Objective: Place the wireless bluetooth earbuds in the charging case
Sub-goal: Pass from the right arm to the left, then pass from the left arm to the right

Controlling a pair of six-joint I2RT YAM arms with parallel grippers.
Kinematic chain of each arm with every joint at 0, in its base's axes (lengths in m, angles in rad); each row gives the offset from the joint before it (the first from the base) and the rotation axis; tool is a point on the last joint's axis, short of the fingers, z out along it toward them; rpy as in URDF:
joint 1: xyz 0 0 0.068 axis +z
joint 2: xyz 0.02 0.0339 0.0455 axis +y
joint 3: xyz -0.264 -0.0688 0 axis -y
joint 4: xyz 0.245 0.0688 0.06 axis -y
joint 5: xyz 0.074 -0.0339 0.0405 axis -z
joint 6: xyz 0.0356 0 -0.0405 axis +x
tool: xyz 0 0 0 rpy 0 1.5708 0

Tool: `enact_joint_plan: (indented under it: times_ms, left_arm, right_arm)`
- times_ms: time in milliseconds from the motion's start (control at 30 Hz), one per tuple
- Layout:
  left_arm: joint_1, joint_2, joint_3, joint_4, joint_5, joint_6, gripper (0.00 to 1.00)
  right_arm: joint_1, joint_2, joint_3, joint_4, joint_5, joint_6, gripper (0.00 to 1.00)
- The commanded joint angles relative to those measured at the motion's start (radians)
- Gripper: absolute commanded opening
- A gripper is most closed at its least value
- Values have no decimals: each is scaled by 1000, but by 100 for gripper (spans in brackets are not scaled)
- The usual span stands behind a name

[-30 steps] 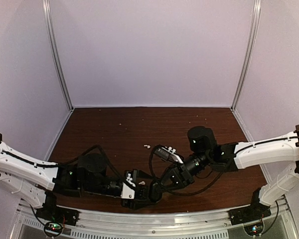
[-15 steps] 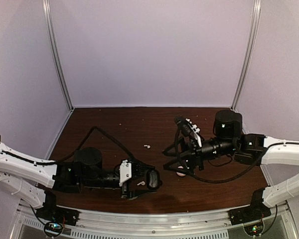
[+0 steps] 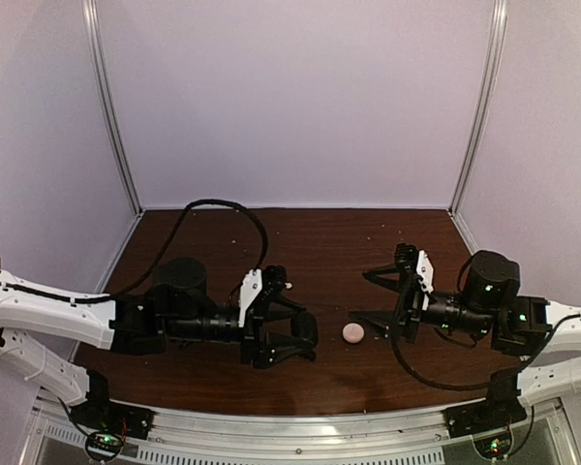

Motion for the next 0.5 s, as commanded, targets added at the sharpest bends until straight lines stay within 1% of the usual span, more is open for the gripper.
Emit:
enact_joint_plan:
  times_ms: [0,133,233,467]
  left_arm:
    - [22,24,55,-3,75,-128,43]
    - [63,21,69,-6,125,-197,41]
    - [102,21,71,-1,173,-256,39]
    - [115,29,81,-28,171,-314,38]
  right_arm:
    - [92,22,6,24,206,-163,80]
    - [183,85,11,19,332,-247,78]
    - [243,138,11,59,418,-308,76]
    - [373,232,47,156,658,-468,72]
